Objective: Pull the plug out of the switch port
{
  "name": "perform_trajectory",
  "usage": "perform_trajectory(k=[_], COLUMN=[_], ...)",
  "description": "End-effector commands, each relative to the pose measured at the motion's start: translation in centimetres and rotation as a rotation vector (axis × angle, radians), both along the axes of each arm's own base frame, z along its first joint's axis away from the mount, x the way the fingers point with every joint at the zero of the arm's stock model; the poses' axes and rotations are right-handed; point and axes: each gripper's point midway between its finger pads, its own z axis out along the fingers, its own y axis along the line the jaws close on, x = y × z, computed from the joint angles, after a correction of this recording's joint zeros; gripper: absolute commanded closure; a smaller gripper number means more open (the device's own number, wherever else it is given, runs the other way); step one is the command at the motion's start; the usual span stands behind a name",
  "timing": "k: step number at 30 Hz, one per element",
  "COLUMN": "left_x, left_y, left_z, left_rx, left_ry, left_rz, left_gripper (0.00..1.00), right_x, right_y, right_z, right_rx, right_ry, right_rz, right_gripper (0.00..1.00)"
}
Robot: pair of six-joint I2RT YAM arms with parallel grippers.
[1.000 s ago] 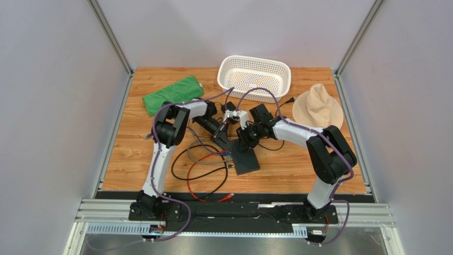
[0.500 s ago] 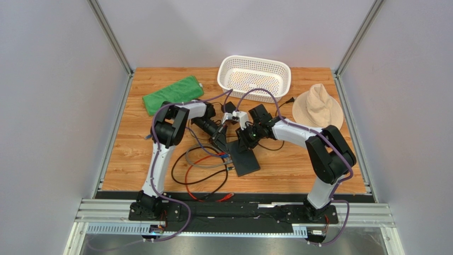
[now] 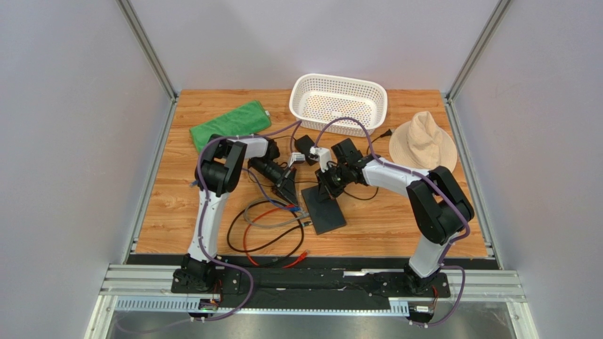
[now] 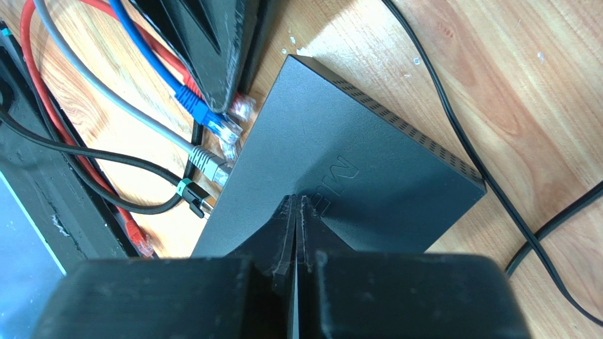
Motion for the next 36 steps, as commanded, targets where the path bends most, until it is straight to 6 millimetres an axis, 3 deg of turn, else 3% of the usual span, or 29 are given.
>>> perform_trajectory(k=[1,11,15,21,23,25,26,28,29,31,32,33,35,36], left_x=[0.8,8.4,12.4,18.8,19.9,20.2,19.9,19.3,18.9,17.9,17.9,16.7,15.8,14.1], left_y=[2.3,5.0,5.9,9.9,10.7,11.3,11.4,11.1,10.5,9.9,8.8,8.5,7.4,6.8], left_z=[0.7,6.4,9.0,10.5,10.6,10.2,10.1,9.7,10.8,11.2,14.1,13.5,15.2,16.2], left_rx=[0.071,0.127,0.175,0.432,0.486,0.519,0.524,0.513,0.465,0.426,0.339,0.305,0.227,0.157], left_ry=[-0.109,-0.421,-0.608,-0.908,-0.959,-0.967,-0.956,-0.920,-0.934,-0.934,-1.016,-1.009,-1.080,-1.097], left_rz=[-0.024,0.038,0.097,0.134,0.143,0.132,0.126,0.134,0.145,0.162,0.192,0.179,0.171,0.153], left_gripper=[1.00,1.00,1.00,1.00,1.00,0.98,0.84,0.71,0.61,0.54,0.49,0.47,0.43,0.42], right_x=[1.4,1.6,1.6,1.8,1.8,1.8,1.9,1.9,1.9,1.9,1.9,1.9,1.8,1.9], right_y=[-1.7,-1.6,-1.6,-1.6,-1.6,-1.6,-1.6,-1.5,-1.5,-1.5,-1.5,-1.5,-1.5,-1.5], right_z=[-2.7,-2.7,-2.7,-2.5,-2.5,-2.6,-2.5,-2.4,-2.4,-2.4,-2.4,-2.4,-2.5,-2.5], right_rx=[-0.110,-0.099,-0.099,-0.095,-0.093,-0.092,-0.090,-0.092,-0.091,-0.091,-0.090,-0.090,-0.089,-0.090], right_ry=[-0.039,-0.051,-0.053,-0.063,-0.068,-0.067,-0.071,-0.074,-0.073,-0.075,-0.075,-0.075,-0.071,-0.071], right_rz=[-0.055,-0.061,-0.062,-0.064,-0.063,-0.062,-0.064,-0.061,-0.061,-0.061,-0.061,-0.061,-0.062,-0.063], right_gripper=[1.00,1.00,1.00,1.00,1.00,1.00,1.00,1.00,1.00,1.00,1.00,1.00,1.00,1.00])
